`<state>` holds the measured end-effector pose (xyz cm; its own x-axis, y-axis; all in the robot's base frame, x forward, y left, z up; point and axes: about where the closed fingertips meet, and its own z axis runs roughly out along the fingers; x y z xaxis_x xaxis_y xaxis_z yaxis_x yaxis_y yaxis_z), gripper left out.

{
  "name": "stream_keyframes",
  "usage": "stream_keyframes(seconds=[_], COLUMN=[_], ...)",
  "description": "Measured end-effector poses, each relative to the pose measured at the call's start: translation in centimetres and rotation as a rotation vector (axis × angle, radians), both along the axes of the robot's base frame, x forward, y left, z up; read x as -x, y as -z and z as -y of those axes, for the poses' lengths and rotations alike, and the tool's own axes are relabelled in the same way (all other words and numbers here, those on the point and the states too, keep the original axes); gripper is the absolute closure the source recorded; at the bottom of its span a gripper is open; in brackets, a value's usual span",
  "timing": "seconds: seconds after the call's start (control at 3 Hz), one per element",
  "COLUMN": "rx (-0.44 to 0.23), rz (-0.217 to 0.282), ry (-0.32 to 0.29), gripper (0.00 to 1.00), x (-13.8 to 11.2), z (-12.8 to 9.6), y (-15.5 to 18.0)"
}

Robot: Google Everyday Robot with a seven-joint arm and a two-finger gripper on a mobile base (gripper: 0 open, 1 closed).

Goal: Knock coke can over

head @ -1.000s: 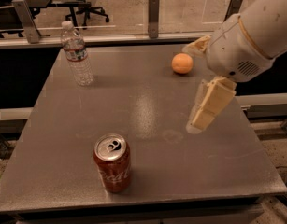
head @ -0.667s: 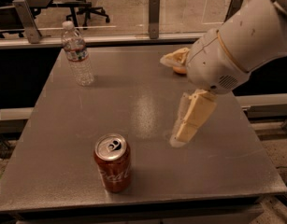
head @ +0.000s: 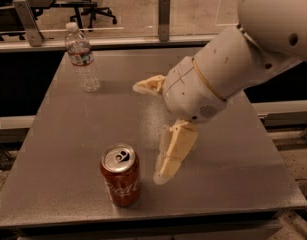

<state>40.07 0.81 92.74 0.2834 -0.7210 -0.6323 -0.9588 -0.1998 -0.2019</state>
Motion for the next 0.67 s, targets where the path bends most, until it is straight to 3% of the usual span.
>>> stream_keyframes(seconds=[0.67], rx=[-0.031], rz=[-0.065], ry=[-0.112], gripper=[0.00], x=[2.7], z=[-2.8], y=[1.4])
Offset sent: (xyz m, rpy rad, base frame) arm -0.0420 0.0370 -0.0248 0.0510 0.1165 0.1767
